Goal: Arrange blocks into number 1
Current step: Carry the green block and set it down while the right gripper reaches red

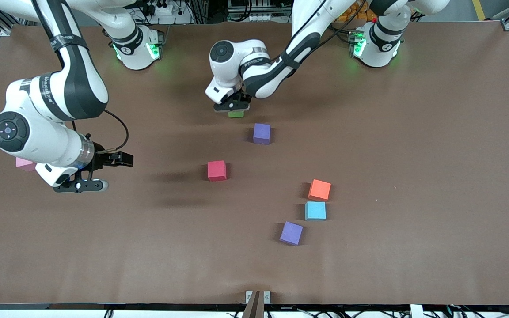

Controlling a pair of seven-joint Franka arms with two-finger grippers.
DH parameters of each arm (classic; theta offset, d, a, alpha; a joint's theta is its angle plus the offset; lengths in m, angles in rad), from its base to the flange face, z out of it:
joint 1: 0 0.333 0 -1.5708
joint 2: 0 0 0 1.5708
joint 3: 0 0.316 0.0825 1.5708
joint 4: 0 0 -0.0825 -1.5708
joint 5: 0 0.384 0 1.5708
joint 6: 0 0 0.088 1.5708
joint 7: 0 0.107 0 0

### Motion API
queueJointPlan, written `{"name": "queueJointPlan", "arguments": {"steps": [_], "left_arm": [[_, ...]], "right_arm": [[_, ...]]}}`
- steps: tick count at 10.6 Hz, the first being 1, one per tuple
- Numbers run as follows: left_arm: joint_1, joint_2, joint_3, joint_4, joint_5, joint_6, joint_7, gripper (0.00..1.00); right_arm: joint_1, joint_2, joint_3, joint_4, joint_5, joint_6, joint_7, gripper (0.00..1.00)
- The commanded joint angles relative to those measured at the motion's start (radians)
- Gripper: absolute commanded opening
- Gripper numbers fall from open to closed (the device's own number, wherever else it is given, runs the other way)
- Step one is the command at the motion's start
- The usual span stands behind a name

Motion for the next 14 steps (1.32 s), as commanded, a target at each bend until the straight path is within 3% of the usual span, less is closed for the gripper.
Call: {"name": "queueJointPlan", "arguments": {"steps": [1,4,5,9,11,14], "left_arm": [[-0.030,0.083,0.002,0.110,0.025,-0.007,0.024,0.00],[-0.034,0.086,0.002,0.110,0.028,-0.014,0.070,0.00],[-0.037,0.086,0.002,0.110,0.023,-0.013,0.082,0.99],[-0.035,0.057,0.005,0.110,0.023,-0.030,0.073,1.00],[-0.021,-0.009,0.057,0.110,0.020,-0.094,0.066,1.00],[0.084,-0.119,0.063,0.051,0.031,-0.180,0.113,1.00]], "right_arm": [[-0.010,0.006,0.009,0.011,0.012,-0.002,0.014,1.00],[-0.010,0.006,0.009,0.013,0.012,-0.002,0.014,1.00],[-0.010,0.006,0.009,0.013,0.012,-0.002,0.014,1.00],[-0.008,0.006,0.009,0.013,0.014,0.000,0.014,1.00],[-0.002,0.006,0.009,0.019,0.014,-0.002,0.016,1.00],[0.009,0.006,0.013,0.022,0.015,0.001,0.054,1.00]]}}
